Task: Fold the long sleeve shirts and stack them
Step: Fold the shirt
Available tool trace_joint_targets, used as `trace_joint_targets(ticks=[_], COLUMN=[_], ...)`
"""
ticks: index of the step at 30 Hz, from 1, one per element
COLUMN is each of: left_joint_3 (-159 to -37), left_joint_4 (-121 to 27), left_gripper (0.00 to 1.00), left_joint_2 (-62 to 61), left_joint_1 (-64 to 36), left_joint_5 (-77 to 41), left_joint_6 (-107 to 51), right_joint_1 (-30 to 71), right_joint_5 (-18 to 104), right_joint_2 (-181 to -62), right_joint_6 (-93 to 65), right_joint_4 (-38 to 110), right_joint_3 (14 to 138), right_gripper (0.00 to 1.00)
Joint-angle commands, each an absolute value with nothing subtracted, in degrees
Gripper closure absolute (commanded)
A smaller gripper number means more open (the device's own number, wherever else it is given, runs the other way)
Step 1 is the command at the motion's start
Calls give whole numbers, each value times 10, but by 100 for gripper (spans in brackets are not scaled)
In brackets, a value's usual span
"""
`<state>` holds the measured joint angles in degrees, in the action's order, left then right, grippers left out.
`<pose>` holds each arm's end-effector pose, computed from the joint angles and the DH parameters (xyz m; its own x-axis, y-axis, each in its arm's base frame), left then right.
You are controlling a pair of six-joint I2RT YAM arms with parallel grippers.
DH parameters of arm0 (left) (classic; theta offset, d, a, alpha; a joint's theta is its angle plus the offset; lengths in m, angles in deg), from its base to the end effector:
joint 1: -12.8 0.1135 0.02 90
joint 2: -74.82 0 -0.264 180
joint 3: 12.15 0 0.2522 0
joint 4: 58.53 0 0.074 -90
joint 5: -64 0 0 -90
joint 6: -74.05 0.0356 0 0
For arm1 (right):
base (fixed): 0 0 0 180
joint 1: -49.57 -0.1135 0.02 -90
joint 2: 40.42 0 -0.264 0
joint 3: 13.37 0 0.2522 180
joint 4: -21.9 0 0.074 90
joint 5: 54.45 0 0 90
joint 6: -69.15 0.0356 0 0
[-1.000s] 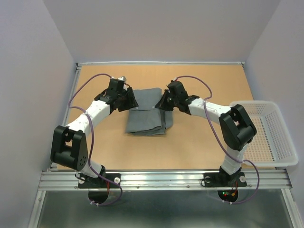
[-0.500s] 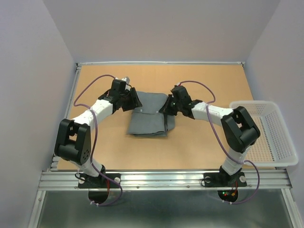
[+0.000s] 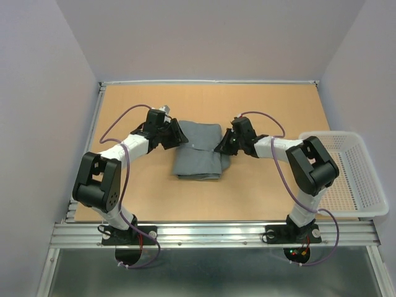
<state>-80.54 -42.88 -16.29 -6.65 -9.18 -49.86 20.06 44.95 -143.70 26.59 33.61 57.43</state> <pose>0.3195 -0.1238 0.2130 -0.7829 -0.2899 -0.5505 0.1155 0.8017 -0.5865 0.3206 0.1881 0.1589 -0.8433 0.3577 -0.4011 0.0492 0.7946 0.6051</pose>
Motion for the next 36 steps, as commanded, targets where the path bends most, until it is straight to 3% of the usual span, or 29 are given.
trace_joint_targets(ticks=[1,11,22,26,31,34,36], left_joint_3=[-812,-777,-727,-735,-760,-754,-746], left_joint_4=[-470,-544,-556,-547,-497,-470,-452], left_gripper=[41,42,44,44,41,40,41], left_joint_2=[-152,-170,-236,-206,-121,-72,-53], left_joint_1=[-74,-79,-76,-79,-86,-92,-92], left_joint_5=[-70,-33,-47,-39,-42,-44,-39], left_joint_6=[-507,-517,-522,-520,-500,-492,-492], right_joint_1=[216,219,219,219,219,219,215], right_joint_5=[457,471,456,459,477,536,575], right_joint_2=[-1457,-1464,-1419,-1388,-1332,-1305,-1302], right_joint_6=[237,208,183,168,151,157,164], right_joint_4=[316,315,321,341,383,383,382], right_joint_3=[551,560,559,575,602,611,618], right_gripper=[99,99,90,76,45,34,31])
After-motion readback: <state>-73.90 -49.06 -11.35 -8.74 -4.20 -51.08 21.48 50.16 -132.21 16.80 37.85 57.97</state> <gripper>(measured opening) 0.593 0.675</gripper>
